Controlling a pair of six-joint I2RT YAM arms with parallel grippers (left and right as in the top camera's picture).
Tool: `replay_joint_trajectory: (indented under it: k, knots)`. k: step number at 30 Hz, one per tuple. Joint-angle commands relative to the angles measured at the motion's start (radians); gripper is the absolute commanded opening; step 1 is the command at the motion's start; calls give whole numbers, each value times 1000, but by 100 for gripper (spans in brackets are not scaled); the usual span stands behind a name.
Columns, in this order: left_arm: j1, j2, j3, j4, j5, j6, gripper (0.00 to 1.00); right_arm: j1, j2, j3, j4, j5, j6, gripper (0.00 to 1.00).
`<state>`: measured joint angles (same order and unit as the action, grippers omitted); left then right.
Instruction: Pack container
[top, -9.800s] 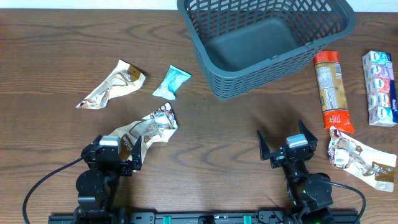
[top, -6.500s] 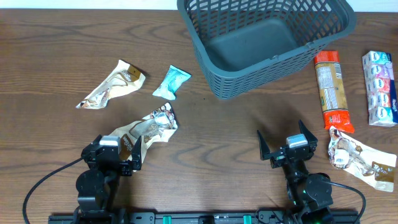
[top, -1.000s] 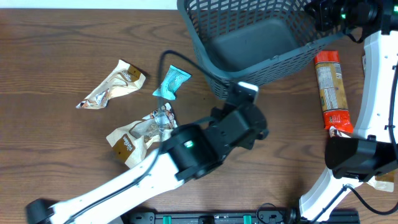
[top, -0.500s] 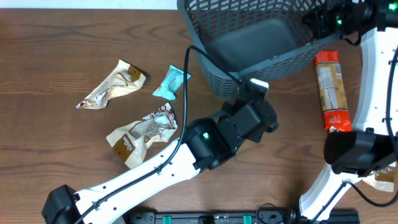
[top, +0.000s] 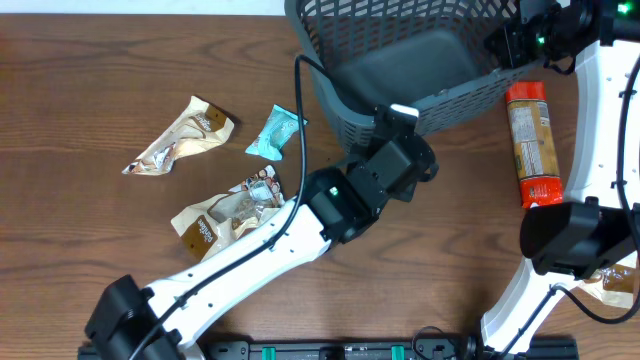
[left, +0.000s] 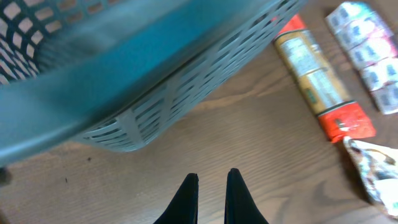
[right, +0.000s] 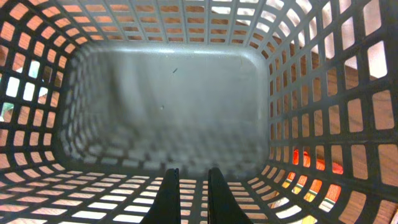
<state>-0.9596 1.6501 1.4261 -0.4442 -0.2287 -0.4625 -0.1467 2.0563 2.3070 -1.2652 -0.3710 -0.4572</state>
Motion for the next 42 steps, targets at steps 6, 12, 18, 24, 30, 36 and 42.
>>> replay_joint_trajectory:
  k: [6,12,18,24,30,36,42]
  knots:
    - [51,17,-2,13,-19,25,6,-5,-1,0,-34,5,-11,1]
    - [113,17,-2,13,-19,25,6,-5,-1,0,-64,9,-11,2]
    - [164,17,-2,14,-19,25,6,-5,-1,0,-89,25,-3,1]
    - [207,17,-2,13,-19,25,6,-5,-1,0,-118,24,0,2]
    - [241,17,-2,13,-19,27,6,-3,-1,0,-146,24,27,2]
    - [264,17,-2,14,-19,44,6,0,-1,0,-183,23,39,2]
    - [286,17,-2,17,-19,52,6,14,-1,0,-206,-5,42,2]
